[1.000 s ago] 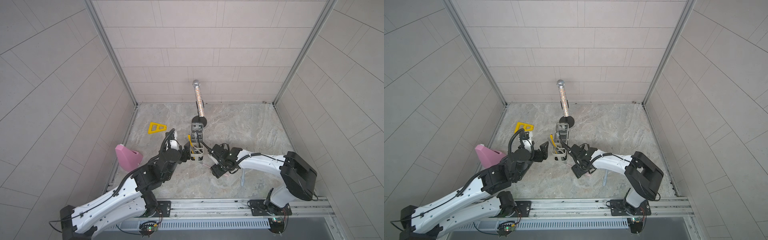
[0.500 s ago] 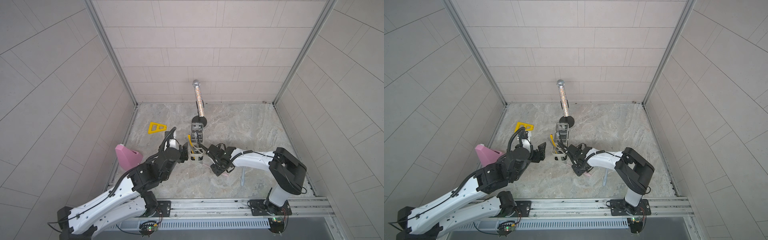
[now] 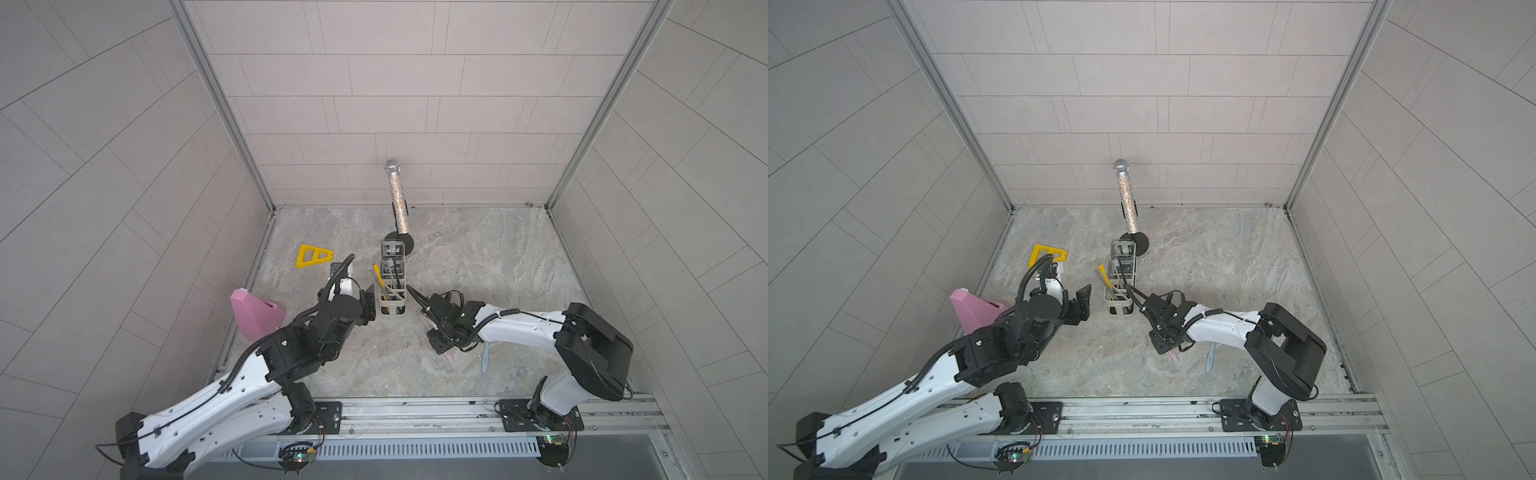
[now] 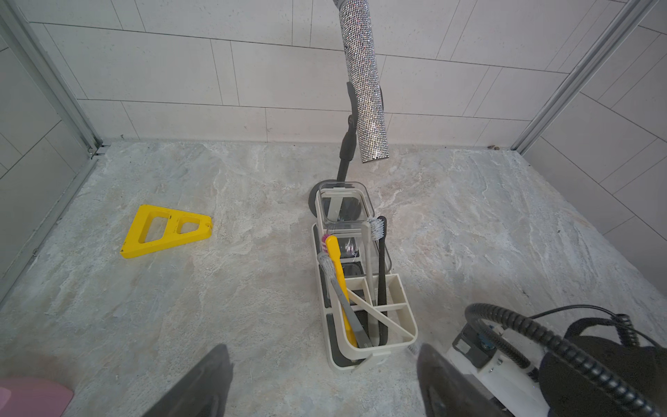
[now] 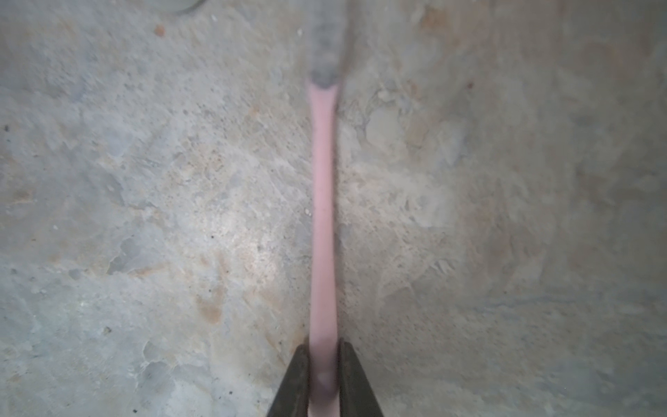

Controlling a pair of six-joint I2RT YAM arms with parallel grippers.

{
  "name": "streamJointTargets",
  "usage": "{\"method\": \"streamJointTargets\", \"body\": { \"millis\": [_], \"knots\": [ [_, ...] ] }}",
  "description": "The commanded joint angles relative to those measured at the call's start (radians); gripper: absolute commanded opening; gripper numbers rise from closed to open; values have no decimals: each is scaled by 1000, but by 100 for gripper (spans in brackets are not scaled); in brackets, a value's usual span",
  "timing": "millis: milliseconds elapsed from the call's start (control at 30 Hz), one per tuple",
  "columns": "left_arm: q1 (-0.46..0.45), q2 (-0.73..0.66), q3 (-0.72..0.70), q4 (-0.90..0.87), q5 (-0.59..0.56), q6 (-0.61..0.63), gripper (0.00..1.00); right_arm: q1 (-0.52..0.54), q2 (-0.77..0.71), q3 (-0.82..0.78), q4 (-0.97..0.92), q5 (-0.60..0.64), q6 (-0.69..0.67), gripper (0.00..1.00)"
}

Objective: Place the toothbrush into the toothbrush holder
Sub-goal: Pick up the toothbrush from the center of the board.

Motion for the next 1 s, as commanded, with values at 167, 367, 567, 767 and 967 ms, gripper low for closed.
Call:
{"method": "streamJointTargets", "body": {
  "millis": [167, 367, 567, 767, 967],
  "knots": [
    [10, -12, 13, -3, -13, -14, 84, -8, 20, -34, -7, -49, 135, 18],
    [10, -24, 17, -17, -7, -17, 84, -6, 27, -2, -76, 49, 122, 34],
    [10, -37, 12, -12, -6, -29, 84, -6, 19, -43, -90, 81, 118, 25],
    [10, -25, 18, -10, 8, -39, 84, 11, 31, -79, -27, 31, 143, 14],
    [10, -22, 20, 2, 38, -63, 84, 11, -28, -79, 12, -19, 154, 12]
  ]
}}
